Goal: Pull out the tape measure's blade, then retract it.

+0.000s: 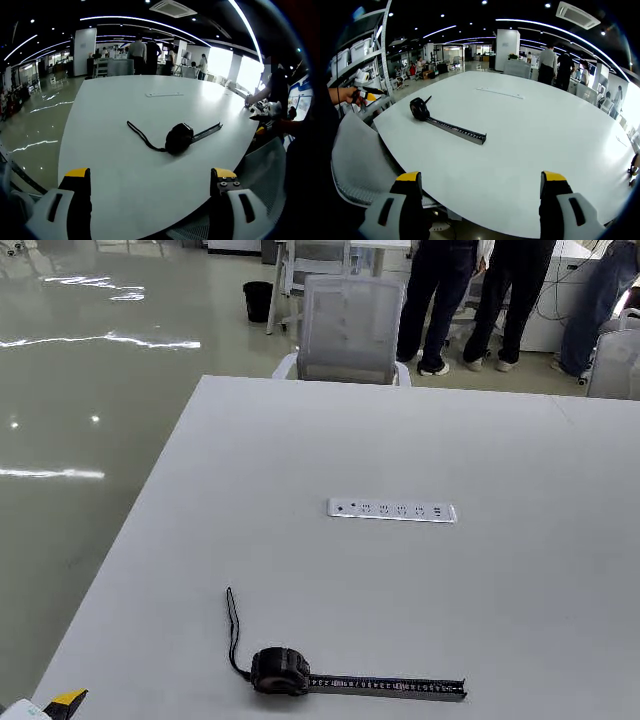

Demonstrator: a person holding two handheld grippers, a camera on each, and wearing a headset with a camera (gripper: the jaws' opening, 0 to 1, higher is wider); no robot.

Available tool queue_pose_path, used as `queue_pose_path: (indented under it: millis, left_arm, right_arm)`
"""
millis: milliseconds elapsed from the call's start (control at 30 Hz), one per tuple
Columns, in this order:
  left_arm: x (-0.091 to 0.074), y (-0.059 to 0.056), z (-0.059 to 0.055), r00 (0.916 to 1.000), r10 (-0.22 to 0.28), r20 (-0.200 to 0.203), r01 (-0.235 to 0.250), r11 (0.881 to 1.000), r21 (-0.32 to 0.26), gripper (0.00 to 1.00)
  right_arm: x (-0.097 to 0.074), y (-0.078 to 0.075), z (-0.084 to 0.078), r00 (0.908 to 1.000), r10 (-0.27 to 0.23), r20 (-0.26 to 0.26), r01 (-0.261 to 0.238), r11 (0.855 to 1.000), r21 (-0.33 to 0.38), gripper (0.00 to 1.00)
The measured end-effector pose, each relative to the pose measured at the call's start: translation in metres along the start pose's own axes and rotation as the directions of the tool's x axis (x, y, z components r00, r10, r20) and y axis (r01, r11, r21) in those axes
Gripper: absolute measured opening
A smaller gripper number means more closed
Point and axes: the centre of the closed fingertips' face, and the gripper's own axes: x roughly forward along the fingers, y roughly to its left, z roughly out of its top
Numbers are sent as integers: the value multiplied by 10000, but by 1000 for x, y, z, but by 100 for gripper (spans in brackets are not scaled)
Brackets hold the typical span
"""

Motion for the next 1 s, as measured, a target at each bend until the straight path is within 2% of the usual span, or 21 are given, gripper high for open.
queue_pose_path:
  millis: [133, 233, 333, 433, 633, 833, 1000]
  left_arm:
    - [3, -4, 3, 10000, -37, -17, 37, 10000, 59, 99]
    - [5, -9, 10, 9999, -116, 40, 116, 9999, -60, 99]
    - [7, -8, 17, 10000, 23, 35, -23, 9999, -136, 99]
    - [9, -11, 22, 10000, -1, 28, 1, 9999, -151, 99]
    - [18, -19, 23, 9996, -28, -277, 23, 9998, -183, 99]
    - [31, -36, 22, 9972, -268, -698, 268, 9996, -5, 99]
    - [42, -46, 24, 9966, -343, -750, 346, 9994, 33, 99]
  right_arm:
    - [2, -1, 3, 10000, 79, 55, -79, 9999, -113, 100]
    - [5, -1, 6, 9998, 207, 71, -204, 9990, -397, 99]
    - [9, 2, 8, 9988, 497, -23, -497, 9947, -904, 98]
    - [11, 3, 9, 9980, 627, -39, -628, 9928, -1021, 98]
    - [17, 2, 12, 9978, 658, -60, -661, 9933, -951, 97]
    - [26, 0, 11, 9964, 799, -281, -831, 9870, -1378, 96]
    - [32, -3, 13, 9948, 944, -372, -988, 9850, -1413, 94]
